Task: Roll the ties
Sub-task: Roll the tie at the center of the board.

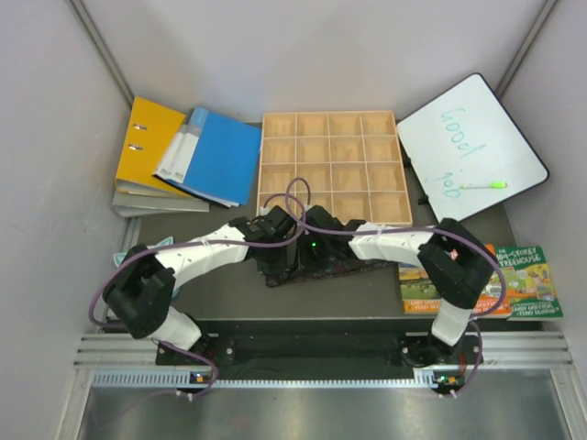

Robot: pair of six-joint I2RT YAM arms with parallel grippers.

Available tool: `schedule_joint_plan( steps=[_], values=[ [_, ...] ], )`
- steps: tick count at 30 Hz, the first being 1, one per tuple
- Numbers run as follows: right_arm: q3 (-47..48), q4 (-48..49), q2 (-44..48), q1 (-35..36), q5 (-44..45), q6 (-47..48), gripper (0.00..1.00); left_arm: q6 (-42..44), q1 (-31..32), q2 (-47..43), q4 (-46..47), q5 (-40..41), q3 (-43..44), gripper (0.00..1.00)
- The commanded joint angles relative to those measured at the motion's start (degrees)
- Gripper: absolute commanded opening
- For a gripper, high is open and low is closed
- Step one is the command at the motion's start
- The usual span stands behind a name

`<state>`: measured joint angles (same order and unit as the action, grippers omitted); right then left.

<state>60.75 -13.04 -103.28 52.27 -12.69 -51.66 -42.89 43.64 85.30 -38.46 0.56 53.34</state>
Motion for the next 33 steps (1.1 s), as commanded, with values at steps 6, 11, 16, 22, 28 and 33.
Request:
schedule_joint_plan(
  steps=[6, 11, 16, 22, 28, 33],
  values=[
    [-6.2, -5.8, 13.7, -5.5, 4.2, 4.0, 0.22, -0.8, 0.7, 3.6, 4.0, -1.0, 2.6, 0.07],
    [-7.2, -6.3, 16.9, -6.4, 4.5, 4.6, 0.22, -1.1, 1.3, 2.9, 5.3, -1.1, 2.6, 0.36],
    [-7.0, -5.4, 18.4, -6.4, 2.7, 4.2, 0.22, -0.6, 2.2, 2.3, 4.4, 1.6, 5.5, 0.6],
    [-5.9, -5.6, 19.4, -5.2, 2.9, 3.7, 0.27, 0.0, 2.6, 1.0, -0.6, 2.9, 9.9, 0.64],
    [-1.6, -5.0, 14.9, -0.9, 3.5, 3.0, 0.39, -0.5, 2.6, -4.5, -5.7, 8.0, 11.3, 0.65],
    [2.6, -4.9, 9.9, 2.3, 3.5, 3.0, 0.4, -2.1, 2.2, -10.0, -9.1, 13.5, 7.7, 0.64]
  ],
)
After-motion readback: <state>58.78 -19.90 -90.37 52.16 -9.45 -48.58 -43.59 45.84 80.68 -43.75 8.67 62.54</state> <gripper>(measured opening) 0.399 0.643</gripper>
